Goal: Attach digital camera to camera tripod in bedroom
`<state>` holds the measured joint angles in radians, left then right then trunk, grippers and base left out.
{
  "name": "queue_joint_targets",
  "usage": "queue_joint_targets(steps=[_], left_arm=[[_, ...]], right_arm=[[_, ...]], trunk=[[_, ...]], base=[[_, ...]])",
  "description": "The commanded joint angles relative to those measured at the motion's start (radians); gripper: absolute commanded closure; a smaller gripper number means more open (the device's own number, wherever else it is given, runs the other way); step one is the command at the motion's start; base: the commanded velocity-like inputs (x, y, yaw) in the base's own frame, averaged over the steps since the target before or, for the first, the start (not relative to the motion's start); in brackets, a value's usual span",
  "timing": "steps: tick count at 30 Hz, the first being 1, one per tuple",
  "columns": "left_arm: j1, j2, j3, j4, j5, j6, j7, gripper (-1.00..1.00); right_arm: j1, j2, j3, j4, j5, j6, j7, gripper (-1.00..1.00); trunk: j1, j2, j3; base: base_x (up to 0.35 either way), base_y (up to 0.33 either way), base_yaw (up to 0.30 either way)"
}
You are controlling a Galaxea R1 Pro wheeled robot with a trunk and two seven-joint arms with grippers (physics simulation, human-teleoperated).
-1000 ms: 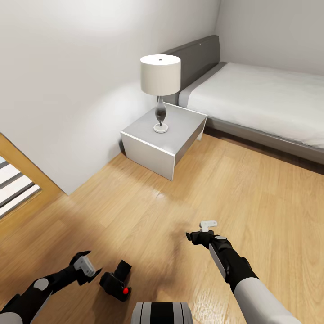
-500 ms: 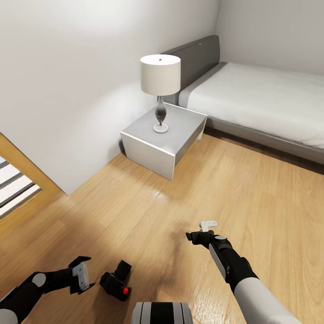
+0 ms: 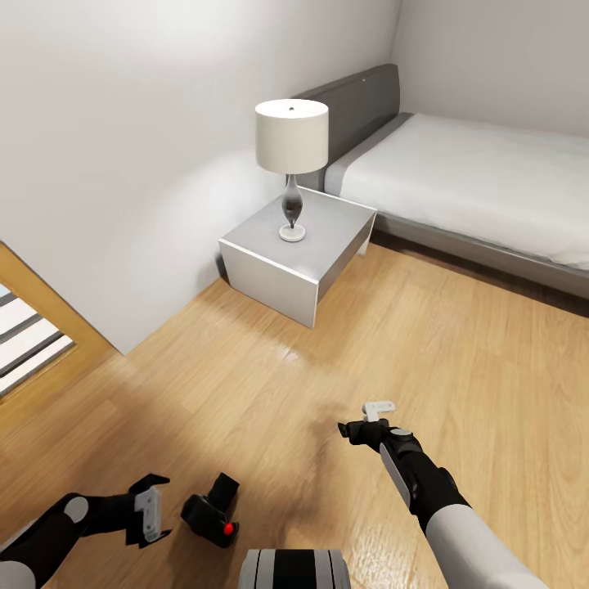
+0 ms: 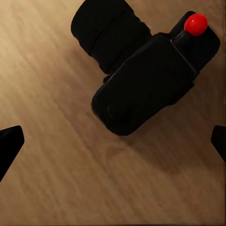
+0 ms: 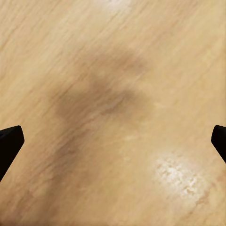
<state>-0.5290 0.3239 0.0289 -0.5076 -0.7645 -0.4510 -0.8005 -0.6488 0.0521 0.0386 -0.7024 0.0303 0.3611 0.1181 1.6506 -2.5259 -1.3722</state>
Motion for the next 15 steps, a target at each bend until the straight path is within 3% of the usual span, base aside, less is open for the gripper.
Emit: queue_joint_targets(steps=[1, 6, 11, 15], left_arm=[[0.0, -0.002, 0.001, -0.001, -0.012, -0.003, -0.005, -1.0], [0.0, -0.008, -0.006, -0.002, -0.047, -0.003, -0.009, -1.0], [0.012, -0.036, 0.022, 0.027, -0.03, 0.018, -0.03, -1.0], [0.014, -0.042, 0.044, 0.049, -0.026, 0.021, -0.032, -1.0]], right_arm=[[0.0, 0.0, 0.0, -0.002, 0.003, 0.006, 0.003, -1.0], [0.0, 0.0, 0.0, -0.002, 0.003, 0.006, 0.003, -1.0], [0.004, 0.006, 0.001, 0.007, 0.001, 0.017, -0.003, -1.0], [0.005, 0.007, 0.001, 0.007, 0.001, 0.018, 0.0, -1.0]], trunk=[[0.0, 0.0, -0.001], [0.0, 0.0, -0.001], [0.0, 0.0, -0.001], [0.0, 0.0, -0.001]], base=[[0.0, 0.0, 0.0], [0.0, 0.0, 0.0], [0.0, 0.0, 0.0], [0.0, 0.0, 0.0]])
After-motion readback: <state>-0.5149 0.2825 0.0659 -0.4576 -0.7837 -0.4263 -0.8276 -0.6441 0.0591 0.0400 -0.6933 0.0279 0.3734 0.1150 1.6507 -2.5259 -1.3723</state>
